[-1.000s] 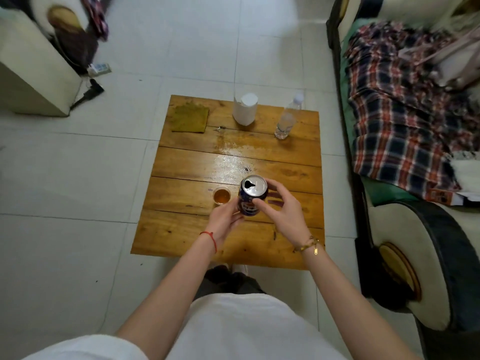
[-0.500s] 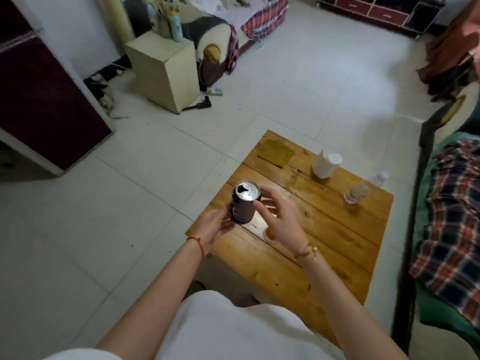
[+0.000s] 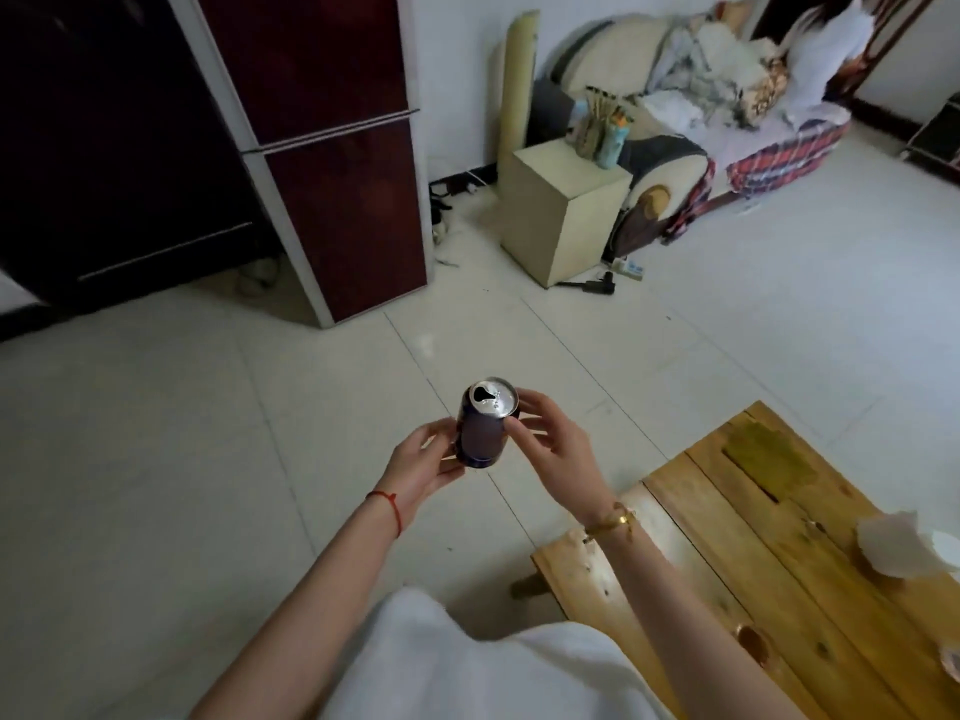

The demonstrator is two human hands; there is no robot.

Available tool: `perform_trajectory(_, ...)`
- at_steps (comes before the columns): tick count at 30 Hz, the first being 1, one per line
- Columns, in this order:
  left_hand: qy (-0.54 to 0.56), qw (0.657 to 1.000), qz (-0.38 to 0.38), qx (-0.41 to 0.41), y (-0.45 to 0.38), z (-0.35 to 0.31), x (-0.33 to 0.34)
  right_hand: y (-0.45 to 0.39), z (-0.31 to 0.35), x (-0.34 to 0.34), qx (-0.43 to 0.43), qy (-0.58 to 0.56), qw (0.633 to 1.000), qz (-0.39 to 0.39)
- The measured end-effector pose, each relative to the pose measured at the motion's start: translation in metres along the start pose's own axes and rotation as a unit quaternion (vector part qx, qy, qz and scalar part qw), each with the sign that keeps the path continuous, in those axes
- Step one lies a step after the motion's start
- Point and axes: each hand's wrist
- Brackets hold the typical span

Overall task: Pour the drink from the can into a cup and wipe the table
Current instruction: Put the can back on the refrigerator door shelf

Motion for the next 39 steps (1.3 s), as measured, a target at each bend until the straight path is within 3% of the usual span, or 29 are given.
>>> perform_trajectory(7,-0.014,0.997,-0.054,0.056,-0.033,-0.088,-0.11,-0.111,0.054,0.097,-0.044,-0.021,0.997,0.062)
perform_trajectory(16,-0.11,0.98,-0.085,0.144,-0.089,-0.144,-0.195,-0.227,0.083,0.174,-0.062,-0.025,0.99,0.12)
perform_trajectory(23,-0.201,0.952,-0.158,0.171,-0.163,-0.195,-0.236,-0.337,0.09,0.218,-0.084,-0.026,0.98,0.181)
perform_trajectory(29,-0.213,0.934,-0.229,0.173,-0.226,-0.269,-0.254,-0.445,0.116,0.245,-0.114,-0.023,0.969,0.219)
perform_trajectory(39,-0.228,0.911,-0.276,0.205,-0.313,-0.366,-0.295,-0.587,0.156,0.28,-0.15,-0.017,0.952,0.267)
Point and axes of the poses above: each hand's wrist, its own y-axis away from the middle knuckle, its own x-axis out of the palm, z = x × y
